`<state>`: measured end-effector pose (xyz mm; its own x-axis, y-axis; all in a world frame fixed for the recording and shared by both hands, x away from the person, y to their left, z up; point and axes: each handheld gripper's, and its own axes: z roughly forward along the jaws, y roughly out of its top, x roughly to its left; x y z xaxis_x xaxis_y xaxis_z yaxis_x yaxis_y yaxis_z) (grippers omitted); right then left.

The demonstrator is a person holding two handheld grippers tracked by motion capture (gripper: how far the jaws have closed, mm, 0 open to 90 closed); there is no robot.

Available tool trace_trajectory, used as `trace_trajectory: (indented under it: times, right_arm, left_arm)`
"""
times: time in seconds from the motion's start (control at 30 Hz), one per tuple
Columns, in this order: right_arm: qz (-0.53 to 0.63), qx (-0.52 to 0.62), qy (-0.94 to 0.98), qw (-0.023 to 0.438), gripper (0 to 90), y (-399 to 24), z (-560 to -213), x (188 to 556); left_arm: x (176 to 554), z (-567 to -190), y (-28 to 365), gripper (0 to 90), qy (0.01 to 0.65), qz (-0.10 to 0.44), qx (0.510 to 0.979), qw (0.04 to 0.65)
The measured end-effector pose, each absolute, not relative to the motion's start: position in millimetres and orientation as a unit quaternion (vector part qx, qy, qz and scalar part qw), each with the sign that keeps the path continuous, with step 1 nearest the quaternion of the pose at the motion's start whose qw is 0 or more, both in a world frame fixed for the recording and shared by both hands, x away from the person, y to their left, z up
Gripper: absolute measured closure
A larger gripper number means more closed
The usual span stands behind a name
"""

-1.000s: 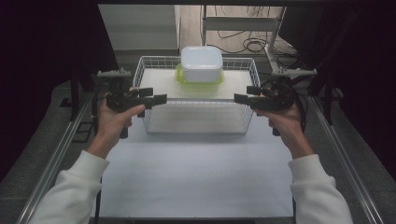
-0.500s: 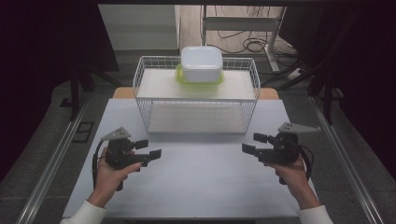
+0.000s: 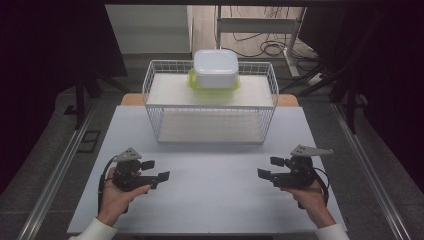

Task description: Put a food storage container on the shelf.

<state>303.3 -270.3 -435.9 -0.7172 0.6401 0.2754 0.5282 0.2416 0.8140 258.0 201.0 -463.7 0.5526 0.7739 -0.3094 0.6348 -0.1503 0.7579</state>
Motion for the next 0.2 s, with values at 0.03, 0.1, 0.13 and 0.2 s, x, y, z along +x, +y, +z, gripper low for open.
trace_trajectory:
  times: [0.03, 0.1, 0.13, 0.2]
  right_arm:
    - [0.493, 0.369, 0.785, 0.059, 19.1, -271.5, -436.8, 302.8]
    - [0.502, 0.365, 0.782, 0.063, 16.7, -274.1, -437.2, 302.6]
    - [0.502, 0.365, 0.782, 0.063, 16.7, -274.1, -437.2, 302.6]
    - [0.504, 0.365, 0.781, 0.065, 16.3, -275.3, -438.6, 303.9]
  left_arm:
    - [258.6, -465.3, 200.9, 22.1, 0.468, 0.078, 0.755, 0.453]
    - [260.2, -468.3, 200.5, 20.8, 0.468, 0.085, 0.758, 0.446]
    - [260.7, -469.7, 200.2, 20.8, 0.467, 0.086, 0.760, 0.444]
    - [263.0, -474.1, 200.5, 20.2, 0.465, 0.093, 0.766, 0.435]
